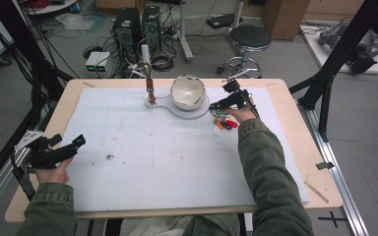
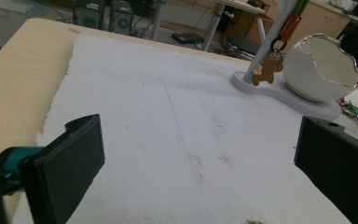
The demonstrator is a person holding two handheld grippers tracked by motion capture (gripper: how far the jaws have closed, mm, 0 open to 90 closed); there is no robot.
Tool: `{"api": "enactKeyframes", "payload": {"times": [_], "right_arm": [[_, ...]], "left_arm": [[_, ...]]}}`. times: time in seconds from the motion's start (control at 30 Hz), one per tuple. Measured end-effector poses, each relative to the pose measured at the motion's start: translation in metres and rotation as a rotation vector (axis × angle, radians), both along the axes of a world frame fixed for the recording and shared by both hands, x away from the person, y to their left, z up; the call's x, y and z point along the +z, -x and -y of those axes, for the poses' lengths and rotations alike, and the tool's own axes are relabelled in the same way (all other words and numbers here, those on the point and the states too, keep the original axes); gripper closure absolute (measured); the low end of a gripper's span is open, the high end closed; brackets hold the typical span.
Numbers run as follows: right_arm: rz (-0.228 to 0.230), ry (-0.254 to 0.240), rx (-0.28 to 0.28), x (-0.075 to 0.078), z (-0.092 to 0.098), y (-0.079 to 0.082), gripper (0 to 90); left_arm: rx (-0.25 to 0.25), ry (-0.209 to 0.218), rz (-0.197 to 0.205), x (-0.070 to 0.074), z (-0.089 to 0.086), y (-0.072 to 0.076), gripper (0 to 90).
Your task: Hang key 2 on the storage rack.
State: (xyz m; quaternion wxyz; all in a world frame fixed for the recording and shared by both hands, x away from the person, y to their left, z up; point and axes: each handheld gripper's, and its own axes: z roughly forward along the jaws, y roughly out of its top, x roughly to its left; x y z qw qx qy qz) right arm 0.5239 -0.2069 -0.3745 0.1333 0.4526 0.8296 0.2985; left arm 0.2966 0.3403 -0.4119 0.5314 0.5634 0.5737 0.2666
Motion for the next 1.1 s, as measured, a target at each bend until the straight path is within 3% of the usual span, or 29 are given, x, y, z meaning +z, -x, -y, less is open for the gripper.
{"api": "enactKeyframes", "payload": {"times": [0.27, 0.4, 0.8, 0.97, 1.1], "right_arm": [[-0.025, 0.012, 0.013, -0.012, 0.002, -0.006, 4.7], [-0.044, 0.002, 0.042, -0.016, 0.002, -0.008, 15.9], [-0.089, 0.085, 0.052, -0.036, -0.011, -0.014, 20.5], [-0.114, 0.105, 0.062, -0.041, -0.016, -0.014, 28.2], [-0.101, 0.132, 0.044, -0.043, -0.017, -0.015, 35.9]], "left_arm": [[-0.003, -0.002, 0.0, 0.0, 0.0, 0.0, 2.0], [-0.003, -0.002, 0.0, 0.0, 0.0, 0.0, 2.0], [-0.001, -0.004, 0.0, 0.0, 0.0, 0.0, 2.0], [-0.001, -0.002, 0.001, 0.0, 0.0, 0.0, 2.0], [-0.002, -0.002, 0.0, 0.0, 0.0, 0.0, 2.0]]}}
